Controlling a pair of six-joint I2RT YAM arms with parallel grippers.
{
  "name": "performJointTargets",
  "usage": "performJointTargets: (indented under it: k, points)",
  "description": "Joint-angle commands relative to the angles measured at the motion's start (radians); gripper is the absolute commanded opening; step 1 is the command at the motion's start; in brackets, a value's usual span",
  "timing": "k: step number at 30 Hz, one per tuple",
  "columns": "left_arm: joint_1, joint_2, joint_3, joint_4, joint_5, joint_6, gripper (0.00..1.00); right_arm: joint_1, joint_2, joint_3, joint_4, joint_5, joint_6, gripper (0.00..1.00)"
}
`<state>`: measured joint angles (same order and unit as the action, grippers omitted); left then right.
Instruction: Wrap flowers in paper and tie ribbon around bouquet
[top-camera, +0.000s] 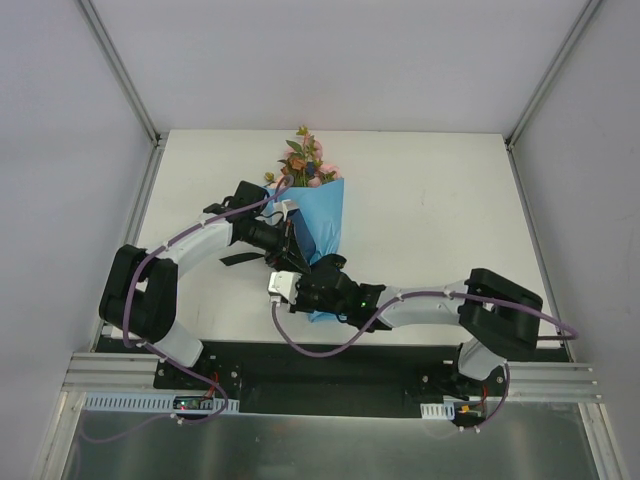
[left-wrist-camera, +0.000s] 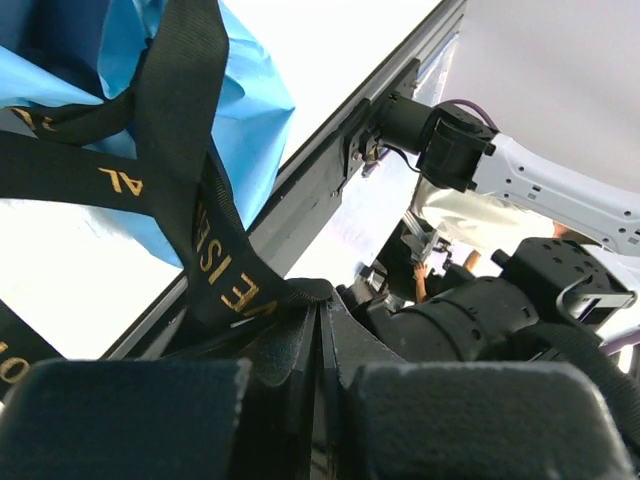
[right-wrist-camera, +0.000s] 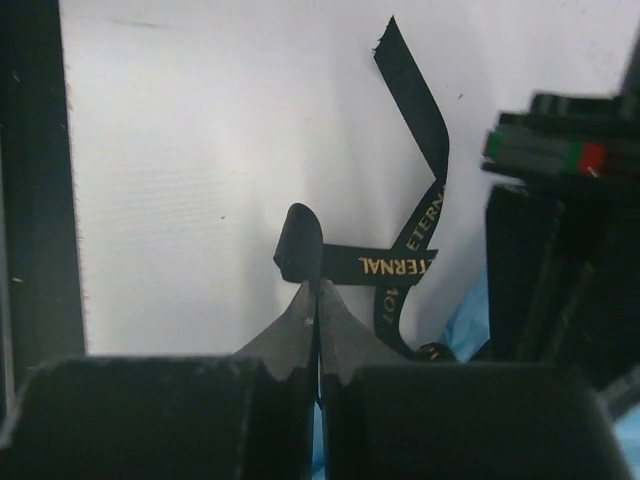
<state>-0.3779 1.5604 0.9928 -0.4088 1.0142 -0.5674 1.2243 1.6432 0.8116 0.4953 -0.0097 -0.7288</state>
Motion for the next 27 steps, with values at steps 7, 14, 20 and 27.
performJointTargets:
  k: [7, 14, 20, 27]
  points:
    - [0.007, -0.048, 0.014, -0.015, -0.071, 0.012, 0.0, -0.106, -0.192, -0.173, 0.192, -0.145, 0.563, 0.0]
    - [0.001, -0.071, -0.019, 0.025, -0.126, -0.028, 0.0, -0.203, -0.209, -0.204, 0.236, -0.295, 0.804, 0.01]
    - [-0.035, -0.128, -0.071, 0.057, -0.282, -0.081, 0.0, -0.299, -0.23, -0.195, 0.177, -0.378, 0.937, 0.0]
    - [-0.055, -0.152, -0.105, 0.102, -0.385, -0.115, 0.0, -0.327, -0.379, -0.169, -0.199, -0.222, 0.81, 0.03]
